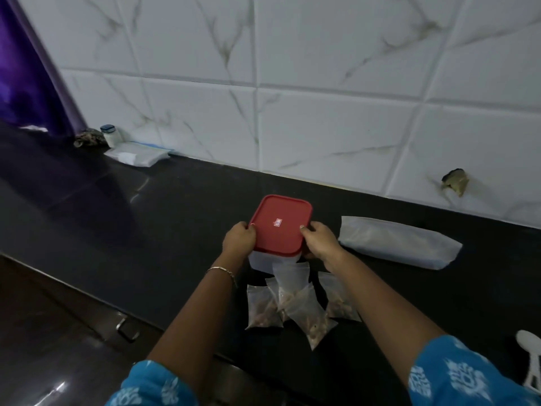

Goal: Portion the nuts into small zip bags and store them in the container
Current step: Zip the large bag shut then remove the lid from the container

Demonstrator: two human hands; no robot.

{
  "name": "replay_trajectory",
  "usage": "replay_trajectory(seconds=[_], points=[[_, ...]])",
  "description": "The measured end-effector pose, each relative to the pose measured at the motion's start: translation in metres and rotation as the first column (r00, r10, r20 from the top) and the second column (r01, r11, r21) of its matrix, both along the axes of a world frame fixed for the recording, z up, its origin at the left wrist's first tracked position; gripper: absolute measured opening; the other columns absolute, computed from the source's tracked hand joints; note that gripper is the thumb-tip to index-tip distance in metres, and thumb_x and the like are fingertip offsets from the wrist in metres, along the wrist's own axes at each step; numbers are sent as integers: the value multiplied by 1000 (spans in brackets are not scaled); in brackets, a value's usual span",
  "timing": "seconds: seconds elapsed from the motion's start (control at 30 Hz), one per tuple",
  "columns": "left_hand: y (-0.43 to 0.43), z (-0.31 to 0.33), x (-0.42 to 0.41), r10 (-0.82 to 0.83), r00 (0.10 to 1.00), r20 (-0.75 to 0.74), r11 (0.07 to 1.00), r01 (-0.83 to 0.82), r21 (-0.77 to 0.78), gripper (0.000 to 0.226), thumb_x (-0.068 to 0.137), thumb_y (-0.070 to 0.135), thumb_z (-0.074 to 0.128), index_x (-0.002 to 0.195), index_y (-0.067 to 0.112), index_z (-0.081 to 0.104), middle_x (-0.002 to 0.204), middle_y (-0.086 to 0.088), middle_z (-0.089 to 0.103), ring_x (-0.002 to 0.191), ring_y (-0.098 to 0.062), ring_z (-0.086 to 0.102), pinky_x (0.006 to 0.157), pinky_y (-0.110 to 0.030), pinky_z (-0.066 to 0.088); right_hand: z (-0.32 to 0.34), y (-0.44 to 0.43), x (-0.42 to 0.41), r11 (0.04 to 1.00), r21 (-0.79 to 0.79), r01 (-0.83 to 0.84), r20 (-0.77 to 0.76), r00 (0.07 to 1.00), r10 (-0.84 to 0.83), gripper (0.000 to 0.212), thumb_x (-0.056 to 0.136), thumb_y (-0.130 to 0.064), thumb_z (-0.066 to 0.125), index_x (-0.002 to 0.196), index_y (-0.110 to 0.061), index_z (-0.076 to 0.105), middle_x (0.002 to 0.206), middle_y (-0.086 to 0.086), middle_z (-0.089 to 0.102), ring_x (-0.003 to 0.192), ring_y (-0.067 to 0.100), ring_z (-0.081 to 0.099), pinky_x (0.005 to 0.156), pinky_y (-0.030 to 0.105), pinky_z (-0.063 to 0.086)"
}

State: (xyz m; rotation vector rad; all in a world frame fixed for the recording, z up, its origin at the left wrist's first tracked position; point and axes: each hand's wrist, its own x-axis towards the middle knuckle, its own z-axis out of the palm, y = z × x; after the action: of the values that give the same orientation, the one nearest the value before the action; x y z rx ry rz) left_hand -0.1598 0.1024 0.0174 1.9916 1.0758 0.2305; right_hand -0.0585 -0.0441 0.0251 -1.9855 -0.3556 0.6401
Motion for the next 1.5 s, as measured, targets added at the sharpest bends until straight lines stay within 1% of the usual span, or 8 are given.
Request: replay_trajectory(seconds=[0.23,0.33,0.6,0.87,0.97,1.17,1.37,1.5], points=[[-11,21,3,109,982,156,988,-125,95,37,105,30,33,118,8,59,116,-13,63,93,-23,55,76,-32,38,18,-7,1,984,176,-38,65,998,27,47,100,-30,49,146,-27,38,132,-1,57,104,15,60,76,28,53],[-17,39,12,105,963,246,984,-137,115,36,105,31,34,120,10,59,115,-11,63,89,-18,50,77,-32,39,30,-14,7,971,239,-12,84,996,-8,52,99,-34,51,148,-29,34,140,-1,52,118,18,57,95,37,51],[-57,82,58,-71,919,388,992,23,127,38,104,31,36,127,12,58,124,-10,62,114,-28,56,87,-32,41,63,-73,24,862,464,205,130,947,-295,45,96,-38,55,139,-25,46,135,-1,53,120,18,54,95,35,49],[-112,68,93,-389,876,286,920,386,71,36,101,32,42,123,12,63,121,-10,63,112,-30,58,95,-43,50,52,-174,34,805,413,426,152,839,-523,34,93,-43,57,116,-19,51,117,3,55,104,16,56,88,33,49],[-135,58,101,-552,809,204,831,553,58,33,102,30,43,115,9,64,103,-12,63,103,-33,60,79,-35,50,40,-210,25,744,432,510,102,792,-602,34,95,-39,56,118,-19,42,110,0,53,90,7,54,71,22,45],[-181,34,110,-733,658,173,661,749,-51,23,100,28,51,110,14,66,88,0,63,75,-13,59,57,-22,47,1,-261,4,721,311,619,119,727,-676,29,96,-31,55,124,-21,55,114,-6,58,95,5,55,71,16,42],[-192,6,117,-659,730,183,750,656,84,24,90,26,67,108,11,71,103,-5,68,103,-19,62,84,-23,45,-25,-261,-9,693,205,692,186,667,-721,29,101,-18,40,126,-14,54,119,4,60,105,16,56,91,34,46],[-192,8,94,-593,733,334,711,671,-212,72,85,33,71,144,8,38,140,-5,48,124,-17,51,96,-26,47,-23,-253,-12,704,84,706,281,660,-696,36,99,-14,41,135,-11,46,132,9,55,118,25,54,94,34,42]])
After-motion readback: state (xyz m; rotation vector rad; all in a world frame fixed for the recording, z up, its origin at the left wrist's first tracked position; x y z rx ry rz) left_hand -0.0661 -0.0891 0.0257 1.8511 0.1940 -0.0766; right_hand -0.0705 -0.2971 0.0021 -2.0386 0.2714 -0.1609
